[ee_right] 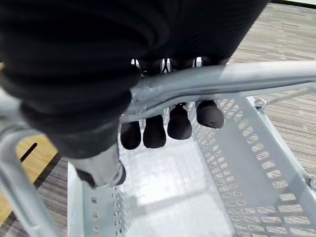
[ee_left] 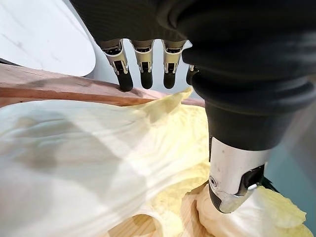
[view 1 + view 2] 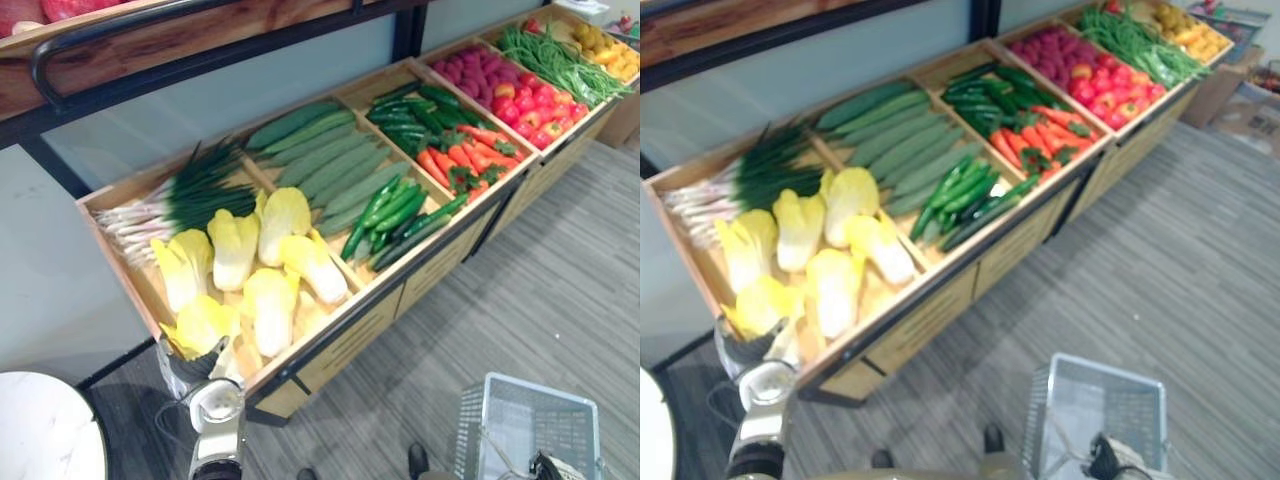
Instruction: Pick vegetable in the basket
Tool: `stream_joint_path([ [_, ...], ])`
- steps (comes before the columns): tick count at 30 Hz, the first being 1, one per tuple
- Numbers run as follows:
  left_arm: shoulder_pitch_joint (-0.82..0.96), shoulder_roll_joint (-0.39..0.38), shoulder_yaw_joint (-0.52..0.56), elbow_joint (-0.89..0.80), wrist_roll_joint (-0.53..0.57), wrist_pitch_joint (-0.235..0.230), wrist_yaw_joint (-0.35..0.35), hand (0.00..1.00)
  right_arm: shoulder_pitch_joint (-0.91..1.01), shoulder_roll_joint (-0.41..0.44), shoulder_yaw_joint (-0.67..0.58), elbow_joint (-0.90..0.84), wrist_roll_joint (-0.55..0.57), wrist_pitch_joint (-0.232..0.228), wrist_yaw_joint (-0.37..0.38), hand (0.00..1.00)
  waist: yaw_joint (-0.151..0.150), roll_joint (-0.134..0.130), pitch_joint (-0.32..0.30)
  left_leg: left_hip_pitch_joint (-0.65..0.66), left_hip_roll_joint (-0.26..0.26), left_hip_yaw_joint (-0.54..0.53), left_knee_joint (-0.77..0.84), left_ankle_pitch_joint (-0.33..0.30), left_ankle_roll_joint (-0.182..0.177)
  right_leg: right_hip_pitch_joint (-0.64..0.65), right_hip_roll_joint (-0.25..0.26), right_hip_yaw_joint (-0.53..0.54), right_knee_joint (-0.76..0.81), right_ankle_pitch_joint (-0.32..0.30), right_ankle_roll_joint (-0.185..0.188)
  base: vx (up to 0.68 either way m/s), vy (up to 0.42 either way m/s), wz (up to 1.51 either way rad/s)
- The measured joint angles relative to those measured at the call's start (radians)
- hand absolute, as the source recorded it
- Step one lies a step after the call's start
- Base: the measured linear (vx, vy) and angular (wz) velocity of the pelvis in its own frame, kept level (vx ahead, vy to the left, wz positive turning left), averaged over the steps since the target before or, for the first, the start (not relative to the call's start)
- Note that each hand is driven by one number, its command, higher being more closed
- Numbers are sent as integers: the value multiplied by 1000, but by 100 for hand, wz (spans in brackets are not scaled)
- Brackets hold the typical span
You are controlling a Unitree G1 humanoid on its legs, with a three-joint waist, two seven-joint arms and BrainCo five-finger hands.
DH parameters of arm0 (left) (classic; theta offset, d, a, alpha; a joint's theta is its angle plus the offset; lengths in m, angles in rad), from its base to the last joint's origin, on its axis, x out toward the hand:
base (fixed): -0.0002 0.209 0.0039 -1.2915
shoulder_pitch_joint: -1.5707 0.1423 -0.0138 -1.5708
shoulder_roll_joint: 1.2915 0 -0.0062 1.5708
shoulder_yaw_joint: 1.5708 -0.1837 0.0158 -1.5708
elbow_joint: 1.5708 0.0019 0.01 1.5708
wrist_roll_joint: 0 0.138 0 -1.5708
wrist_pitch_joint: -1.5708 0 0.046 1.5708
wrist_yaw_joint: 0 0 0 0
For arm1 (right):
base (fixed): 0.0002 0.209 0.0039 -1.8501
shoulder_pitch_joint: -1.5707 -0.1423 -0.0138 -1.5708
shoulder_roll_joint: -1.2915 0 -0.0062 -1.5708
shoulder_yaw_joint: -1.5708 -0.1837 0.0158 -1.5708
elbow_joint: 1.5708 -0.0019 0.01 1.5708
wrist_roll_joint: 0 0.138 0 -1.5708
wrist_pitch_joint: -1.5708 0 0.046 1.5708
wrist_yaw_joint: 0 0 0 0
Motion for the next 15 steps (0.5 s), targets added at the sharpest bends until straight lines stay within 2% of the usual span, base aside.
stream_joint_path([
  [6,-2,-1,-23,27,39,0,28,0,-18,-11,31,-16,0,-7,-13,100,-1,8,5,2,10,11,0,-2,-3,-2,12,10,-4,5,-4,27,-19,-7],
  [15,1,9,-59,48,91,9,31,0,-26,-14,63,-17,0,-7,-15,100,1,13,8,6,11,15,0,-4,-6,4,13,13,-18,11,-4,8,-8,-1],
])
